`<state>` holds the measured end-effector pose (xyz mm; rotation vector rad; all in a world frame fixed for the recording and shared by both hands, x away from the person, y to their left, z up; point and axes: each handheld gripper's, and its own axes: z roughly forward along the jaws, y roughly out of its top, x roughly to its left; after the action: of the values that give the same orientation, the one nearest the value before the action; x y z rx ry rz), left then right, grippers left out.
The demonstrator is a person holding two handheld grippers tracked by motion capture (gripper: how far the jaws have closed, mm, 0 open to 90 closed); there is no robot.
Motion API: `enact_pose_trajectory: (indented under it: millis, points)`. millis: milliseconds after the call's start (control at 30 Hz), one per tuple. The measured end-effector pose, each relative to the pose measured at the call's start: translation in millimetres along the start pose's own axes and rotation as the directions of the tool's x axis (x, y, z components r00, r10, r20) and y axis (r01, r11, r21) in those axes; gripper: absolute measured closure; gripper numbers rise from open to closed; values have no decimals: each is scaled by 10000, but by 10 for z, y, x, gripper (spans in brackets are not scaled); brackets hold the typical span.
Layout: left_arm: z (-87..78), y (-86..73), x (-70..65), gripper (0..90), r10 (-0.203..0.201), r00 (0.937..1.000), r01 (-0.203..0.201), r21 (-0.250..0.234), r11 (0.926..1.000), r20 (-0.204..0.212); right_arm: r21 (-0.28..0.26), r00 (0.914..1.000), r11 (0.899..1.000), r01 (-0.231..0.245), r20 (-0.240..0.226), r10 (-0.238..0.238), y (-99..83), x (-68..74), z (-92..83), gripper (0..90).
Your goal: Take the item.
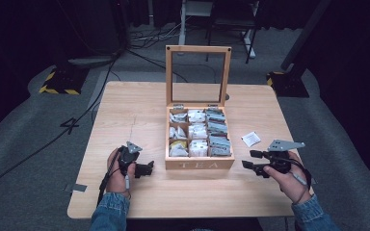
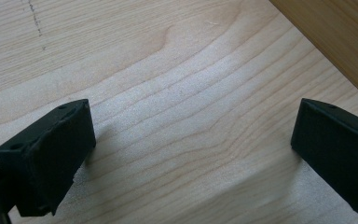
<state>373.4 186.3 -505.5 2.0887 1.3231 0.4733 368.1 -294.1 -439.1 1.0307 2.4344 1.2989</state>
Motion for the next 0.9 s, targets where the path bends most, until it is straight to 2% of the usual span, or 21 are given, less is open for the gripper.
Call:
enact_pose_trajectory:
  millis: [300, 467, 700, 900]
  points:
    - [2, 1, 0, 1, 0, 10000, 0, -7, 10000, -1, 279, 9996, 9996, 62, -266, -55, -126, 62, 128, 381]
    - [7, 11, -2, 1, 4, 10000, -4, 23, 10000, 13, 602, 9995, 9978, 262, -210, -250, -229, 63, 229, 381]
    - [20, 27, -3, 1, 48, 10000, -48, 43, 10000, 1, 675, 9992, 9971, 363, -204, -350, -303, 105, 301, 348]
    - [33, 38, -7, 1, 49, 10000, -49, 1, 10000, 16, 1006, 9981, 9931, 599, 54, -607, -341, 150, 365, 302]
